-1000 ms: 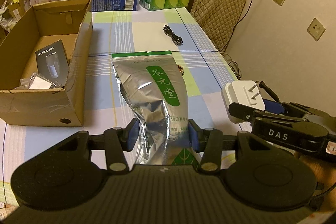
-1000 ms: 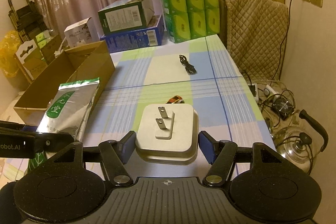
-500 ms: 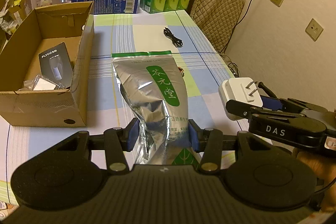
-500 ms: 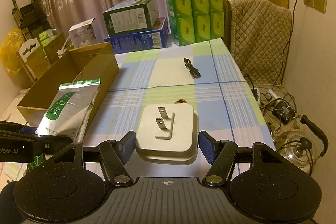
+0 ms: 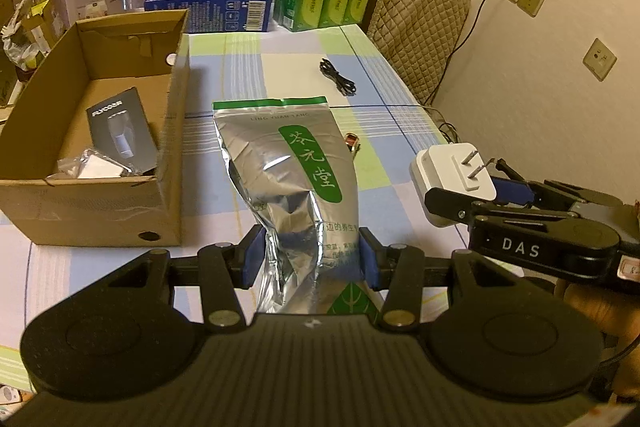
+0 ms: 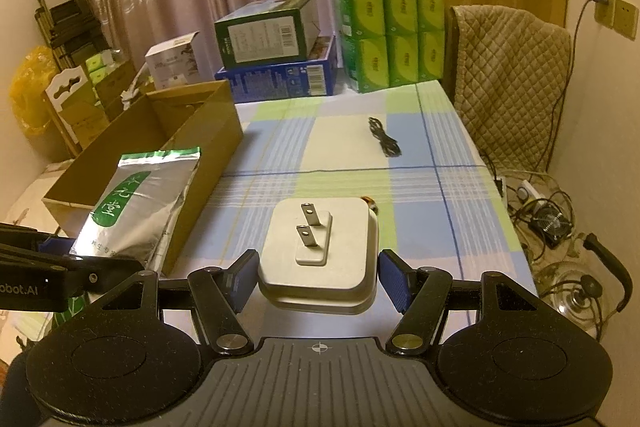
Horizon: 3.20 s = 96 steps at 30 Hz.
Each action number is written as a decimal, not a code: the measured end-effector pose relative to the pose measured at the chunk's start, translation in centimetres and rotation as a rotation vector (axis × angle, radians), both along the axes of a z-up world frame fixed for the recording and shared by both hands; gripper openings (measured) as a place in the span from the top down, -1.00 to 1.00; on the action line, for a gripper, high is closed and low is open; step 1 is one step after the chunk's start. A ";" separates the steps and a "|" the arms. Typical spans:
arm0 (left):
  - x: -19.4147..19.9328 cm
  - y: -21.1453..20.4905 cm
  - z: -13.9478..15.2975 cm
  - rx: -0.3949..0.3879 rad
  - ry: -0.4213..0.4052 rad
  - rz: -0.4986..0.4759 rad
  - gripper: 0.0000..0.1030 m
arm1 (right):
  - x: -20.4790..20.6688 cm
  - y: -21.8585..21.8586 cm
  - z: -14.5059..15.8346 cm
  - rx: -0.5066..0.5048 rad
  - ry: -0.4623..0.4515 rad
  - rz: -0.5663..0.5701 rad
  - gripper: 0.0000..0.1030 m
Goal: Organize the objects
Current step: 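Carry the tea bag and plug adapter over the cardboard box, then lower the silver tea bag into the box and open the left tool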
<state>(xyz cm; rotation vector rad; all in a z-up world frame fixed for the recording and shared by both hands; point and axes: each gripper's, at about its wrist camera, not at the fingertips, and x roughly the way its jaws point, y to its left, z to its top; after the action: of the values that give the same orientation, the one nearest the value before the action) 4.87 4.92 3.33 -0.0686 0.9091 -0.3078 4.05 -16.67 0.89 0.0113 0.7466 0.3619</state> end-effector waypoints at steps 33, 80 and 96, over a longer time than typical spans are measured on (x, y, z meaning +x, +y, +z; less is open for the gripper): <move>1.7 15.7 3.5 0.121 -0.033 0.127 0.16 | 2.7 16.8 1.1 0.029 -0.006 0.281 -0.20; 14.0 21.2 3.9 0.245 -0.017 0.042 0.16 | 11.2 23.5 0.2 0.042 0.015 0.282 -0.20; 16.3 21.3 2.4 0.241 -0.028 0.062 -0.12 | 11.8 23.7 -0.4 0.054 0.027 0.275 -0.20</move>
<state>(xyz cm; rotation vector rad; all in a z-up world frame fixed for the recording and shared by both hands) 21.15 26.25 5.74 0.1289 0.9087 -0.1399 15.86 6.99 0.45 -0.0361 0.7666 0.6448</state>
